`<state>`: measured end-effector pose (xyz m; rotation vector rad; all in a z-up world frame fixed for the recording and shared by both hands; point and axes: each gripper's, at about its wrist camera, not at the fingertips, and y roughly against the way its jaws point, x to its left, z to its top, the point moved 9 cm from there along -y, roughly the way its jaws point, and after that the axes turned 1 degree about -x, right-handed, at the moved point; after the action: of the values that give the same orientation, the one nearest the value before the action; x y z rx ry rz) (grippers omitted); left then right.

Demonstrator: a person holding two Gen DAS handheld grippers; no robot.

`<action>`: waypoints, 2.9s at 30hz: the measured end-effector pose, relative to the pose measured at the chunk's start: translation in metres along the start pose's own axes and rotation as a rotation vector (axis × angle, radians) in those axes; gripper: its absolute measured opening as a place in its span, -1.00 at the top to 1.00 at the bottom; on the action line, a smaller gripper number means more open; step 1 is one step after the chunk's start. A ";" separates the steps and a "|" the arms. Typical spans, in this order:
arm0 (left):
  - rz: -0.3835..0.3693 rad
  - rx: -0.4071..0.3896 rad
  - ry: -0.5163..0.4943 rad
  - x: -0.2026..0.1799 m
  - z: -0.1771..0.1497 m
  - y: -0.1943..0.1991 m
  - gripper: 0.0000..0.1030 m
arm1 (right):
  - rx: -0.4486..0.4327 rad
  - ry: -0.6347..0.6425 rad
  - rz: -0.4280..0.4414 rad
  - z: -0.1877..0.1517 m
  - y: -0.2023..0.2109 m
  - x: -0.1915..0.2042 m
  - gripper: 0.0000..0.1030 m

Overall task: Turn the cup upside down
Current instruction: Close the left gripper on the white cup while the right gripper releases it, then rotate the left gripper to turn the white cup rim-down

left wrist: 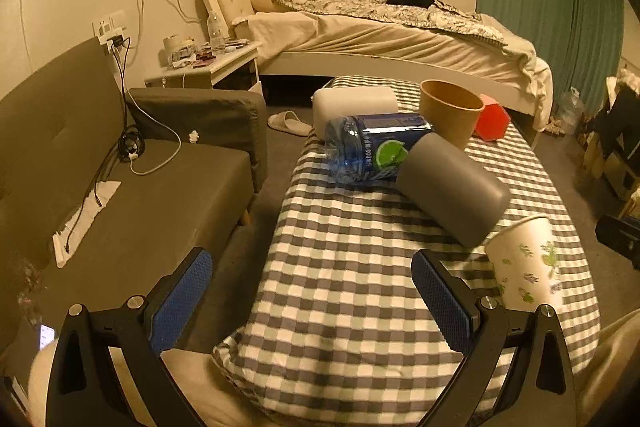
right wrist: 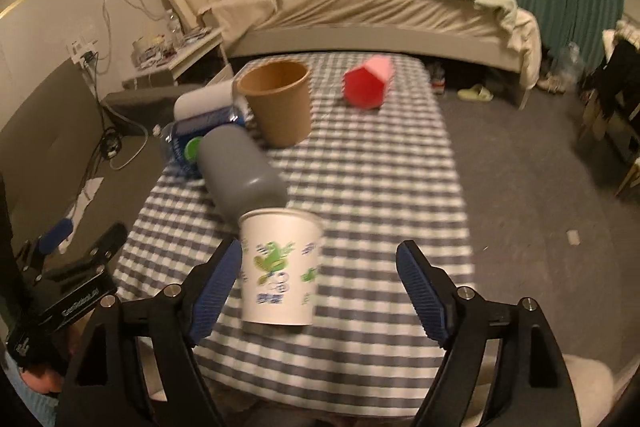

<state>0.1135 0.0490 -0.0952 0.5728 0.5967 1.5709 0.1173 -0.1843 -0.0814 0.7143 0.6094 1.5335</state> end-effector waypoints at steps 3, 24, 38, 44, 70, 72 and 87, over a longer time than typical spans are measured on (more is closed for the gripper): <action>-0.020 0.004 0.008 -0.009 -0.002 0.008 -1.00 | -0.029 0.009 -0.020 0.003 0.007 -0.011 -0.56; -0.104 0.027 0.015 -0.126 -0.014 0.009 -1.00 | -0.111 -0.123 -0.047 -0.008 0.017 -0.103 -0.57; -0.175 0.202 -0.044 -0.174 -0.059 -0.032 -0.37 | -0.058 -0.284 -0.042 -0.020 0.007 -0.149 -0.58; -0.203 0.223 -0.069 -0.177 -0.065 -0.025 -0.08 | -0.055 -0.304 -0.035 -0.019 0.007 -0.153 -0.57; -0.146 0.690 -0.486 -0.128 -0.095 0.019 -0.08 | -0.050 -0.295 0.008 -0.020 0.010 -0.136 -0.58; -0.119 0.726 -0.563 -0.129 -0.092 0.015 -0.08 | -0.038 -0.309 0.021 -0.021 0.007 -0.138 -0.58; -0.036 0.845 -0.839 -0.165 -0.064 -0.016 -0.08 | -0.010 -0.363 0.086 -0.023 -0.001 -0.144 -0.58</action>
<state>0.0951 -0.1172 -0.1554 1.7249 0.5802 0.8446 0.1059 -0.3272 -0.1096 0.9932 0.3015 1.4369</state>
